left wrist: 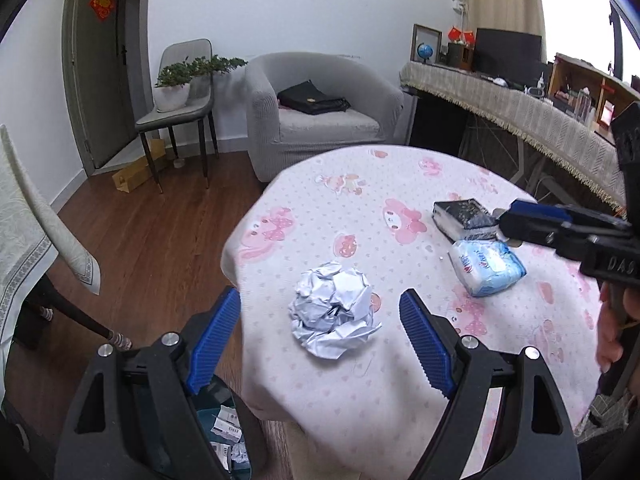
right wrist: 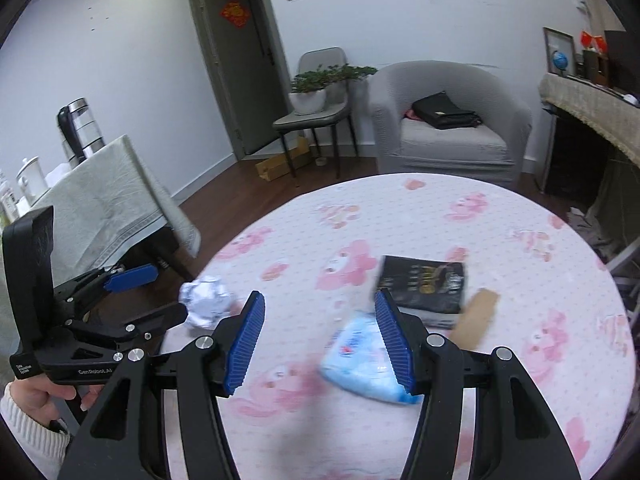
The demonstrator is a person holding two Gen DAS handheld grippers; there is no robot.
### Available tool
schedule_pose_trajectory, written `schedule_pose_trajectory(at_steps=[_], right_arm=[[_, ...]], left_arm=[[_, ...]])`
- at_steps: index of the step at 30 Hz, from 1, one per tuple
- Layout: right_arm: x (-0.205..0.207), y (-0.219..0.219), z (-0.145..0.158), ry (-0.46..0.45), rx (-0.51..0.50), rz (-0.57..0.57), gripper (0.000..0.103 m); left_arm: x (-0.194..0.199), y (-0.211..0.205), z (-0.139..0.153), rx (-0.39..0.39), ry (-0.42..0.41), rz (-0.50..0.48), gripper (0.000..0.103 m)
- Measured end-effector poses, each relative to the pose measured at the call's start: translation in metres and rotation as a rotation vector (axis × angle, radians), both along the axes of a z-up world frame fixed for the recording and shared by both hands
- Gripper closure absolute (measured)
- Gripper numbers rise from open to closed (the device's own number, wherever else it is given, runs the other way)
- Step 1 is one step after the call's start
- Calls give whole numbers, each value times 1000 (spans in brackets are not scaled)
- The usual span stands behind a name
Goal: Collect trash
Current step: 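Move both grippers back to the table toward the crumpled foil and tape roll, then grasp the crumpled white paper with the left gripper while the right grasps the tape roll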
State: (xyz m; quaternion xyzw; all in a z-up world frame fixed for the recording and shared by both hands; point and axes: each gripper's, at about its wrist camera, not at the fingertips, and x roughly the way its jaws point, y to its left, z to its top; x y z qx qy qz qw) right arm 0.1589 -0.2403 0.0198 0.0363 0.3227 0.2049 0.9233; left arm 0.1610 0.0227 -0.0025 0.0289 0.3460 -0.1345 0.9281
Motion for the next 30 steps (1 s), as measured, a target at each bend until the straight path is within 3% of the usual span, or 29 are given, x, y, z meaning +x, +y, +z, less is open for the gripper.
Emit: schedule_pose_trajectory(at_steps=[9,17,24,30], right_arm=[[16,-47,-7,48,-6,-162,44],[31,-52,-22,105,-58,-200,44],[42,-52,-31,124,-85,-198,45],[48,-52,-38,140,-105,-198,59]], left_arm=[[21,-10,-16,26,32,-5,24],[30,-15,-23,17,63,-20,47],[33,-19,-25,8,70,-23,54],[33,-19,-25,0,72,-26,55]])
